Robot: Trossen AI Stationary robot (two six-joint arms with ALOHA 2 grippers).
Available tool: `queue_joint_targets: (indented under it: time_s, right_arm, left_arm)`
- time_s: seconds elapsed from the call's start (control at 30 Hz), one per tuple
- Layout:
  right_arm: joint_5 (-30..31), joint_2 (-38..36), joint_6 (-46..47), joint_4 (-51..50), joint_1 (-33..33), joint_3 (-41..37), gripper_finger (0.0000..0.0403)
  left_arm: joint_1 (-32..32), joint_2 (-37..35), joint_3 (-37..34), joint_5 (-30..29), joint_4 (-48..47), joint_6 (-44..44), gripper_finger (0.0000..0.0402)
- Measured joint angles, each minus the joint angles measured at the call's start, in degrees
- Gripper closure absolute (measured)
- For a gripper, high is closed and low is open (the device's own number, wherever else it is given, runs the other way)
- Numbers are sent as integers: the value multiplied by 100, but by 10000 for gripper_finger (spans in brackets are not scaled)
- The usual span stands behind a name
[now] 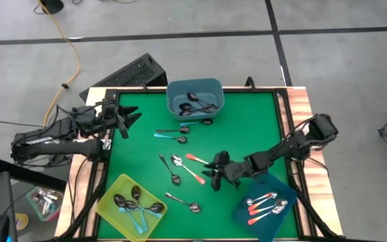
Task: Sort silverware by color (type)
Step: Put the orange spoon into the blue bin
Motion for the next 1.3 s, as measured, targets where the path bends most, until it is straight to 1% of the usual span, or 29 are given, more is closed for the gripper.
queue_joint_targets:
  time_s: [0.07,0.17,0.37,0.43,0.53,0.6,0.67,0.73,0.77,0.93,1.13,1.3]
  right_arm:
    - [6,-7,-268,23,-117,2,239]
    - [7,2,-887,-182,-316,214,239]
    - [14,16,-1364,-1059,-740,871,239]
    - [58,195,-1502,-1336,-824,1080,239]
    - [-40,391,-1467,-1712,-888,1127,239]
    - [-161,635,-1312,-1492,-899,1242,239]
    - [-224,738,-1243,-1692,-876,1183,239]
    - [-308,960,-1135,-1547,-830,1220,239]
    - [-321,995,-1062,-1657,-800,1190,239]
    - [-277,1115,-860,-2066,-664,1183,239]
    - [-210,1110,-842,-2436,-696,1198,239]
    - [-254,1062,-1018,-2305,-731,1182,239]
  left_arm:
    - [0,-2,0,0,4,-22,232]
    - [0,-2,0,0,-15,-28,232]
    - [0,-1,0,23,-98,-56,232]
    - [0,-2,0,37,-101,-106,232]
    - [-2,-2,0,40,-140,-116,232]
    - [-2,-1,0,39,-199,-118,232]
    - [-2,-2,0,39,-205,-120,232]
    - [-2,-2,0,39,-211,-120,232]
    - [-2,-2,0,39,-213,-120,232]
    - [-2,-2,0,37,-251,-127,232]
    - [-2,-2,0,-22,-236,-129,232]
    - [-2,-2,0,-141,-211,-131,232]
